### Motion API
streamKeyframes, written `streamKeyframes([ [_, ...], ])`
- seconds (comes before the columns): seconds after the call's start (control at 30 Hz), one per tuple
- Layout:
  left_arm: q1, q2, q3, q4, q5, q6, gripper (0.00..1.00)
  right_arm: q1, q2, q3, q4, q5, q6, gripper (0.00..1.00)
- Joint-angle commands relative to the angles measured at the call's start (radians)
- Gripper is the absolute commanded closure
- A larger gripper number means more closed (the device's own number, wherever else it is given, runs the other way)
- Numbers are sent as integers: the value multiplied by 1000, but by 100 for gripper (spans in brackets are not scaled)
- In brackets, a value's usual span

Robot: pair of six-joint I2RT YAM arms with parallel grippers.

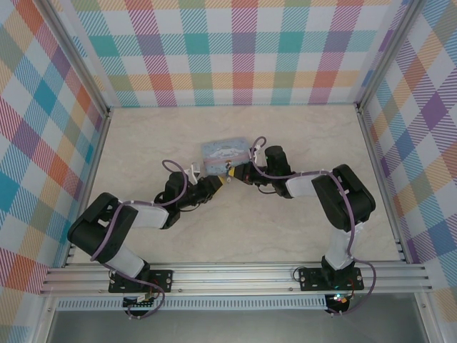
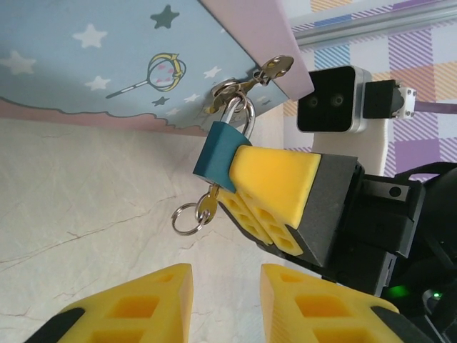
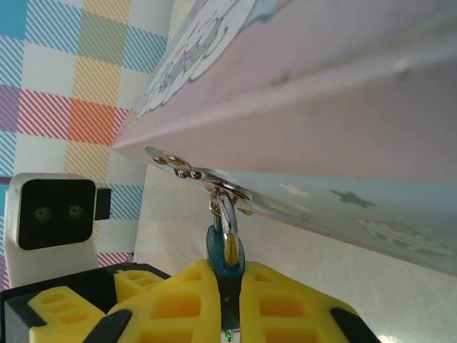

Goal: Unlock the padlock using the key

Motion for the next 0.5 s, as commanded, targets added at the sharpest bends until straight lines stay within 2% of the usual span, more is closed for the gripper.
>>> streamKeyframes([
  [0.0,-2,20,13,95,1,-54,69,-5,-7,31,45,-11,91,90],
  [0.2,-3,46,29,109,-11,-70,66,-6,-5,25,74,-19,146,90],
  [0.47,-8,98,46,160,-18,-93,66,-3,-2,20,90,-26,174,90],
])
